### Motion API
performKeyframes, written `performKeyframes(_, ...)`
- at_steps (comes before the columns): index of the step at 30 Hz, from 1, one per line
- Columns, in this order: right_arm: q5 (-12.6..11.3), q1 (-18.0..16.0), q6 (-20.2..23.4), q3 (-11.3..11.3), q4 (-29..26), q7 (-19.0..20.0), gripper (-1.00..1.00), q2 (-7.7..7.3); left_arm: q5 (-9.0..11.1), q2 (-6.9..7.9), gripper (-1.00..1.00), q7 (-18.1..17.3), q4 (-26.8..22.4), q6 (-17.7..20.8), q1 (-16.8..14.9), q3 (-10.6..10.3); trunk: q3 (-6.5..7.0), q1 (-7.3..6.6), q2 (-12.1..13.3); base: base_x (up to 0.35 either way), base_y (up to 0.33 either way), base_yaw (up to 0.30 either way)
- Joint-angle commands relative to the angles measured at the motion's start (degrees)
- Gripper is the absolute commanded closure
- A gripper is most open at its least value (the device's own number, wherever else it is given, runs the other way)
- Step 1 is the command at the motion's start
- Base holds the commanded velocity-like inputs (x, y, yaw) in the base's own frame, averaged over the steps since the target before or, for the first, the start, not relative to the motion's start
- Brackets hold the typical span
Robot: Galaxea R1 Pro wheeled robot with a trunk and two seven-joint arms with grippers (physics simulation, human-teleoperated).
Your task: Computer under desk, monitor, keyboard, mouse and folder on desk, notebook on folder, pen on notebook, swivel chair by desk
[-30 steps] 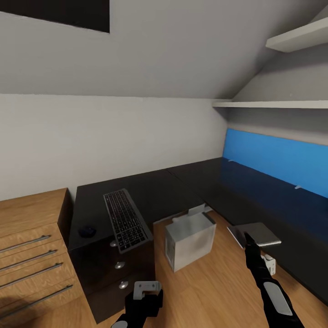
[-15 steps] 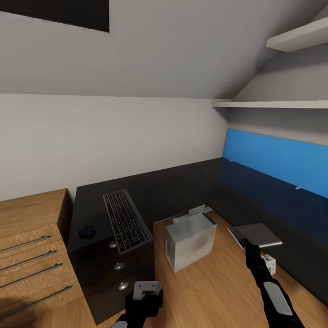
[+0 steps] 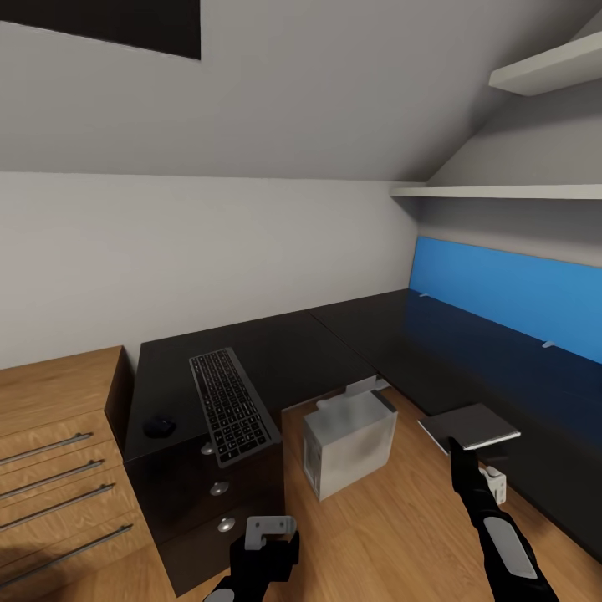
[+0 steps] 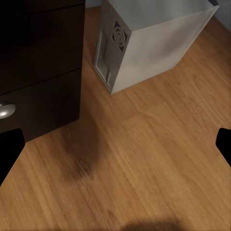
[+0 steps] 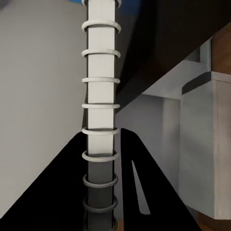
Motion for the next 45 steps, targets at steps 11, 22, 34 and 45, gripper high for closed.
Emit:
performKeyframes(11,-0.73,-0.03,0.89,0.06,-0.18,0.78,1.0,0.1,0.5,0.01,-1.0,0.7,-0.03,0.12,-0.05,-0.16,1.19,-1.54,2.78,0.0,0.0,0.0)
performKeyframes(22,-0.78,-0.07,1.07,0.24,-0.34,0.91,1.0,0.27,0.6,-0.05,-1.0,0.79,0.49,0.51,-0.06,-0.29,3.17,-3.96,7.19,0.0,0.0,0.0)
performKeyframes(34,-0.55,-0.02,1.28,4.63,-2.27,0.56,1.0,3.42,0.62,0.04,-1.0,0.76,19.84,0.05,-0.05,0.13,4.88,-5.93,10.8,0.0,0.0,0.028)
performKeyframes(45,-0.25,-0.02,1.28,9.32,-2.42,0.32,1.0,4.03,0.52,0.05,-1.0,0.5,32.75,-13.42,-0.05,0.21,5.17,-5.93,10.8,0.0,0.0,0.133)
